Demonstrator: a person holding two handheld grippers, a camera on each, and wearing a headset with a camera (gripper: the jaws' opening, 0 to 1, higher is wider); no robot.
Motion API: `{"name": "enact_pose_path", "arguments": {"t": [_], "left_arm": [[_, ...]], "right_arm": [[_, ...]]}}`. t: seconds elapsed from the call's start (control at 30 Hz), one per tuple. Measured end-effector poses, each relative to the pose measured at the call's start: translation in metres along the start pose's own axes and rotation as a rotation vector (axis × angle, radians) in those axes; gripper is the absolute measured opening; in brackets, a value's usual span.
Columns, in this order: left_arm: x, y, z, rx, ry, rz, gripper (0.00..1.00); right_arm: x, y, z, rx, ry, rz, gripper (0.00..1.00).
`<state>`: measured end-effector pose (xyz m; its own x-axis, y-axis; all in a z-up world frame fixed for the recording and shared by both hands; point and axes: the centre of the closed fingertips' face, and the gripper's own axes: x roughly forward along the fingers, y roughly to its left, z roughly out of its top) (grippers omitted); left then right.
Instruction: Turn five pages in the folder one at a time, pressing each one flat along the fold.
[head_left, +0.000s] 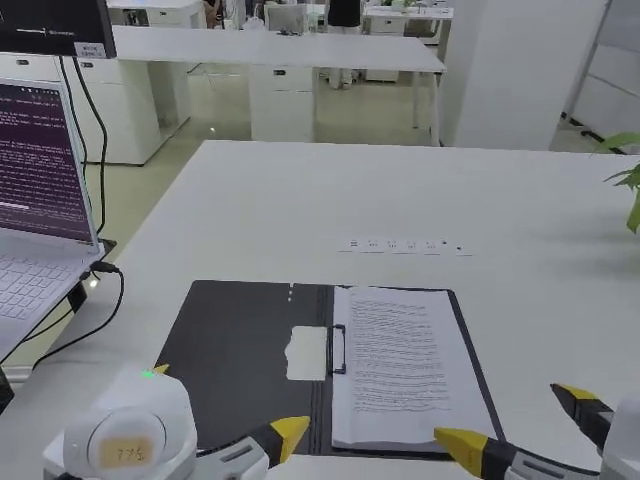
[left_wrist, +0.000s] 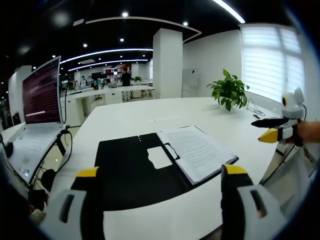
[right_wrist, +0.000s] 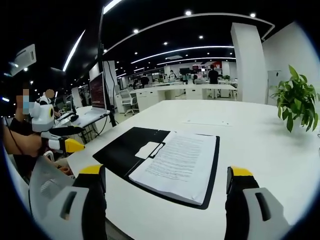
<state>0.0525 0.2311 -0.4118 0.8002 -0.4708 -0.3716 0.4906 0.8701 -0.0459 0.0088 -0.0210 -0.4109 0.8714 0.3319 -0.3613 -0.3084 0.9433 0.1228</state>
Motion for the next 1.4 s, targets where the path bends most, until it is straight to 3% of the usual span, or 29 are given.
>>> {"name": "enact_pose_path", "arguments": {"t": [0.13, 0.57, 0.97, 1.13, 1.4], "left_arm": [[-0.003, 0.003, 0.000, -0.005, -0.008, 0.002, 0.99], [-0.005, 0.004, -0.010, -0.006, 0.030, -0.002, 0.99], [-0.008, 0.007, -0.004, 0.005, -0.004, 0.021, 0.99], [-0.009, 0.007, -0.003, 0.028, 0.000, 0.029, 0.99], [-0.003, 0.005, -0.005, 0.011, 0.012, 0.010, 0.99]], "right_arm": [[0.000, -0.002, 0.000, -0.001, -0.003, -0.004, 1.00], [-0.001, -0.006, -0.009, -0.011, 0.019, -0.008, 1.00], [-0.002, -0.006, -0.007, -0.044, 0.011, -0.015, 1.00], [-0.001, -0.003, -0.008, -0.053, 0.018, -0.008, 1.00], [-0.001, -0.004, -0.005, -0.039, 0.009, -0.006, 1.00]]}}
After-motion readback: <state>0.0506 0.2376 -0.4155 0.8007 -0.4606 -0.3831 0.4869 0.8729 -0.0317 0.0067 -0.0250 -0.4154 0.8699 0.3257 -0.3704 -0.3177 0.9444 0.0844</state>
